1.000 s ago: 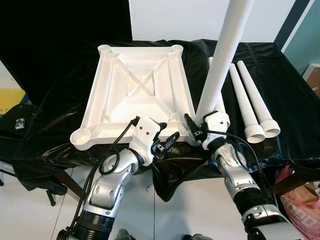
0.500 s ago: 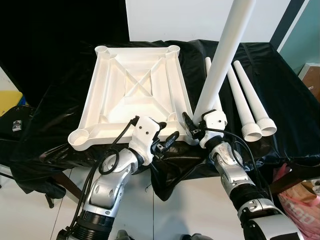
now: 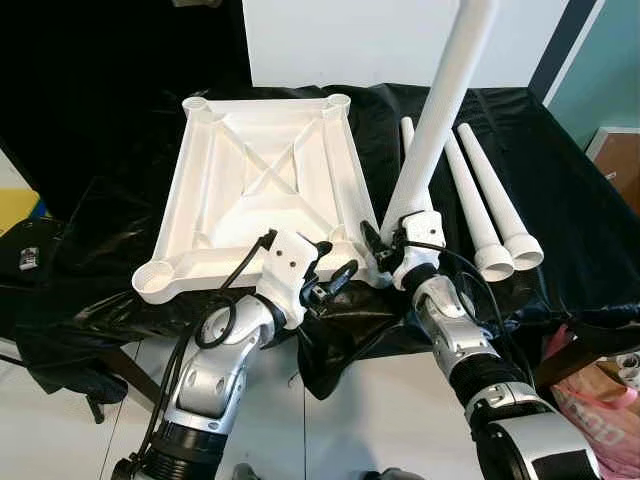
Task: Building children table
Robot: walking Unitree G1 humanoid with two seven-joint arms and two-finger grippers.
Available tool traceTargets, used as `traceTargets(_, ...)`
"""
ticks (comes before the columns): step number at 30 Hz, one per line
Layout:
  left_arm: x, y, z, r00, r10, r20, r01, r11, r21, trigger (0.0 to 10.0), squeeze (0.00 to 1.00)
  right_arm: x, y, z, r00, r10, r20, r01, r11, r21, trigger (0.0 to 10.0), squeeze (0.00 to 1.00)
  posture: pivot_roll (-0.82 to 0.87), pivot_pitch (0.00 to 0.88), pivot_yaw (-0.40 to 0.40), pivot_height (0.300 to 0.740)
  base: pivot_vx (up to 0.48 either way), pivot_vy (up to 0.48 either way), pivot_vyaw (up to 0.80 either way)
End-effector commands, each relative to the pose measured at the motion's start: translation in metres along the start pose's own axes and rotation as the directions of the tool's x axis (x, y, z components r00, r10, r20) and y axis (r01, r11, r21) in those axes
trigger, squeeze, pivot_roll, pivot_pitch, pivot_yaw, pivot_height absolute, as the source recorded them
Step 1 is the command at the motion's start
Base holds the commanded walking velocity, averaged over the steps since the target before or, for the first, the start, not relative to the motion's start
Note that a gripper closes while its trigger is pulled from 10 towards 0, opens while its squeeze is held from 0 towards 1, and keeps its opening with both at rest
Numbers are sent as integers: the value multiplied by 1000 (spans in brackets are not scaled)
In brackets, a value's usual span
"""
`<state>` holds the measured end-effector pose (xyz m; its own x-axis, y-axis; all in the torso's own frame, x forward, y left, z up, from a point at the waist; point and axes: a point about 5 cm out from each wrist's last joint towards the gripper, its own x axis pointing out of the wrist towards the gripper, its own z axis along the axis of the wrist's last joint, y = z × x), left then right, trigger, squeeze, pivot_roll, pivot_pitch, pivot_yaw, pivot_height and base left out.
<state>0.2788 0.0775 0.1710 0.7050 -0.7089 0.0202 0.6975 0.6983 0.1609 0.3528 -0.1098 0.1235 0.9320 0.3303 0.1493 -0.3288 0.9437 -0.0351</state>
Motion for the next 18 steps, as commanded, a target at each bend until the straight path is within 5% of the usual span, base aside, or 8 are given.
traceTargets(1, 0, 2, 1, 999, 47, -9, -47, 999, 4, 10000, 0, -23, -1, -43, 976, -28, -214, 37, 999, 39, 10000, 0, 29, 108, -16, 740, 0, 0, 0)
traceTargets(12, 0, 2, 1, 999, 48, -9, -48, 999, 4, 10000, 0, -26, -6, -43, 965, -161, -205, 173, 984, 39, 10000, 0, 28, 105, -17, 740, 0, 0, 0)
traceTargets(18, 0, 0, 0, 999, 44, -9, -44, 999, 0, 10000, 0, -25, -7, -38, 916, -359, -177, 375, 924, 67, 10000, 0, 26, 102, -17, 740, 0, 0, 0)
